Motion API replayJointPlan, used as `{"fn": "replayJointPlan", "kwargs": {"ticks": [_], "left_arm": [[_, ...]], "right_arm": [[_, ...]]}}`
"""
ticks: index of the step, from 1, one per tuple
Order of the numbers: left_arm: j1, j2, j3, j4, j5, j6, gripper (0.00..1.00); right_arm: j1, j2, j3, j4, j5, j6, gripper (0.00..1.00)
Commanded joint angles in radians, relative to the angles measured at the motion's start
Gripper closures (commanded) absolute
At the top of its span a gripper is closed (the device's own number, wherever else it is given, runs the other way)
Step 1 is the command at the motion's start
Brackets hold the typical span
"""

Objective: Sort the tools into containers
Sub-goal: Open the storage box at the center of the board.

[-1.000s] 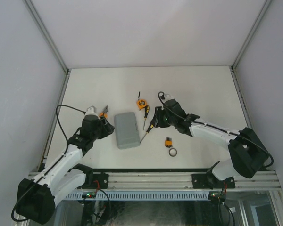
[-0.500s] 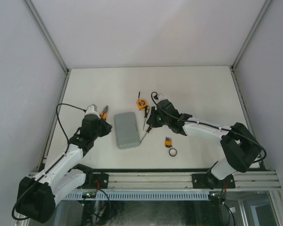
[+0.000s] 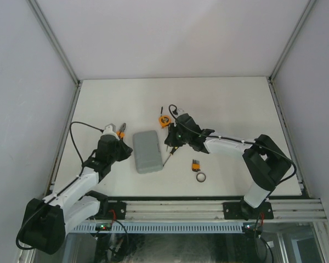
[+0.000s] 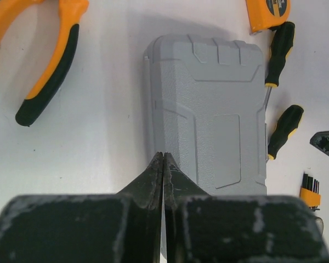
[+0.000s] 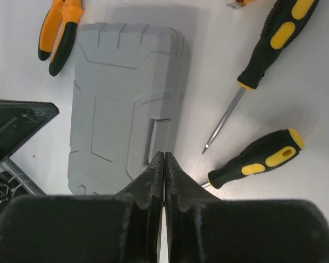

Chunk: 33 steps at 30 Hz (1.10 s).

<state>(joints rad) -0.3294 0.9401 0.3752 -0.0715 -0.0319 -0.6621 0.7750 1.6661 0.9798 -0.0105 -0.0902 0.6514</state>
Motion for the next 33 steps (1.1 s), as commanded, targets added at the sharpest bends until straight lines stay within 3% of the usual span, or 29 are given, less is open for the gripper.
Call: {"fn": "replayJointPlan", "kwargs": {"ticks": [1,17,33], "left_arm": [[0.004,0.023,-0.016,0.08,0.042,0.021,0.95],[0.004,0.091,-0.035,0.139,0.072,0.025,0.91],[0.005,0.034,-0.057,0.16,0.088,0.01,0.66]], "right_arm": [[0.01,0.026,0.069,0.036,-0.021,0.018,1.0],[0.017,0.11,0.118,0.01,-0.061,0.01,1.0],[0.017,0.128,0.118,0.003,-0.078,0.004,1.0]]}}
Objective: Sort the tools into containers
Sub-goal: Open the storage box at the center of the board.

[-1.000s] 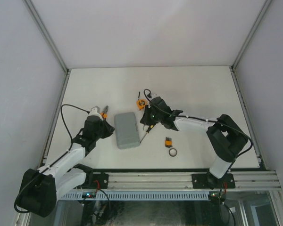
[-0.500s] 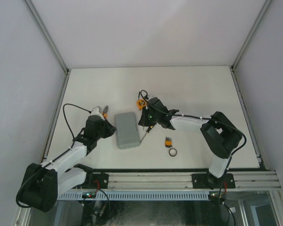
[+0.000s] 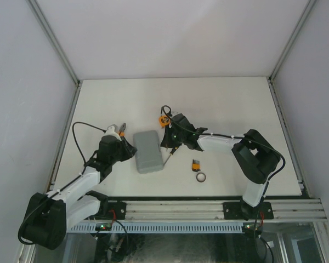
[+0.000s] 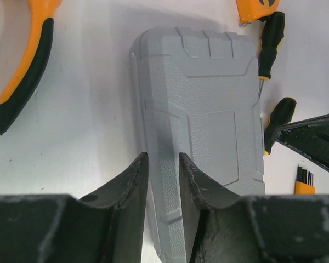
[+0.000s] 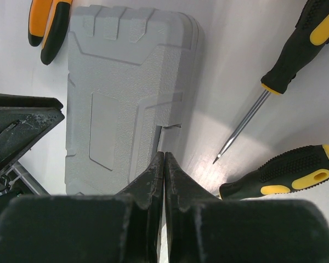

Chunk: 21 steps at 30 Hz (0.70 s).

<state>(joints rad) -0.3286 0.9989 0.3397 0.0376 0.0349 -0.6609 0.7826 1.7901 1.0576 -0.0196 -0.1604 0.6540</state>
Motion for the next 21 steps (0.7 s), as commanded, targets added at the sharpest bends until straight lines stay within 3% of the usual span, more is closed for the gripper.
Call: {"fn": "replayJointPlan", "kwargs": {"ticks": [1,21], "left_arm": [[0.004,-0.023,-0.023,0.056,0.026,0.01,0.66],[0.003,0.108,-0.025,0.101,0.069,0.012,0.62]], "right_arm": [[0.009,0.005,0.039,0.012,-0.007,0.002,1.0],[0.009,0.02,0.04,-0.002,-0.001,-0.007,1.0]]}}
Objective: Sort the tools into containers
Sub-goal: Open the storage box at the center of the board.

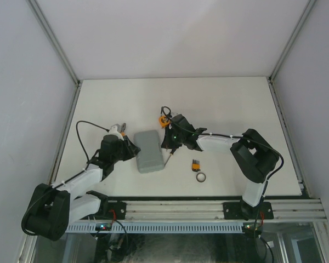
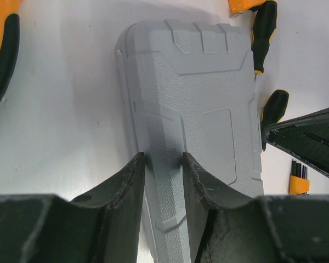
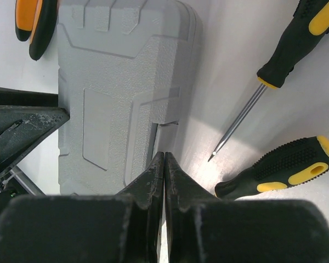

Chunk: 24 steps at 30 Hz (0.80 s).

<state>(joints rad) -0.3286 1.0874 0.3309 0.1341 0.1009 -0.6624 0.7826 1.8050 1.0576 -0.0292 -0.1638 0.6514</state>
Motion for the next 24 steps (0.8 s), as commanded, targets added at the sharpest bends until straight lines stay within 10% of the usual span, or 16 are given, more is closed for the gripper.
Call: {"fn": "replayJointPlan", "kwargs": {"ticks": [1,24], "left_arm": [[0.003,0.025,-0.017,0.003,0.002,0.013,0.62],[0.003,0.026,-0.014,-0.009,0.004,0.012,0.63]], "right_arm": [[0.01,0.006,0.041,0.009,0.003,-0.004,1.0],[0.03,-0.01,0.064,-0.015,0.045,-0.024,0.91]]}}
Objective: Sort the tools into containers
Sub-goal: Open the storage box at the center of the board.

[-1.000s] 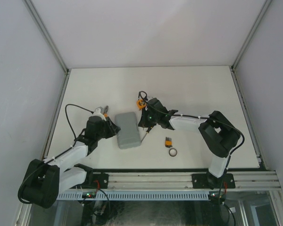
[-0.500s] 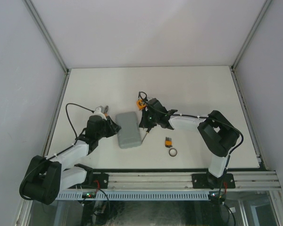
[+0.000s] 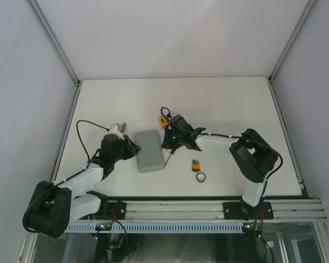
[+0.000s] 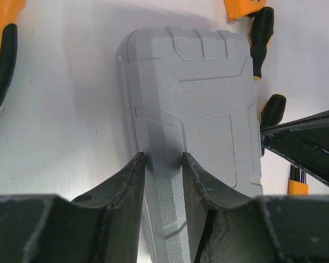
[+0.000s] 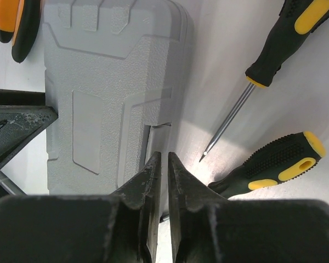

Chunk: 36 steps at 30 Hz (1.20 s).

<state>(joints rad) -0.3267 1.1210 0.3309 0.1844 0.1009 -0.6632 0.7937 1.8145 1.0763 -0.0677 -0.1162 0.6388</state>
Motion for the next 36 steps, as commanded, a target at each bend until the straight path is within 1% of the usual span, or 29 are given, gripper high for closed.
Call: {"fn": "replayJointPlan", "kwargs": {"ticks": [1,5,17,27,36], "left_arm": [[0.001,-0.007,-0.013,-0.061,0.004,0.014,0.63],[0.001,-0.003,-0.013,-0.062,0.008,0.014,0.63],[0.0,-0.01,-0.02,-0.064,0.003,0.012,0.64],[0.0,-0.01,-0.026,-0.062,0.003,0.01,0.64],[0.001,-0.009,-0.027,-0.06,0.002,0.01,0.64]], "right_arm": [[0.02,-0.021,0.046,0.025,-0.003,-0.011,0.9],[0.028,-0.033,0.047,0.028,0.01,-0.015,0.88],[0.048,-0.077,0.048,0.032,0.055,-0.034,0.88],[0.052,-0.041,0.048,0.024,0.049,-0.025,0.88],[0.052,-0.03,0.047,-0.013,0.098,-0.023,0.88]]}}
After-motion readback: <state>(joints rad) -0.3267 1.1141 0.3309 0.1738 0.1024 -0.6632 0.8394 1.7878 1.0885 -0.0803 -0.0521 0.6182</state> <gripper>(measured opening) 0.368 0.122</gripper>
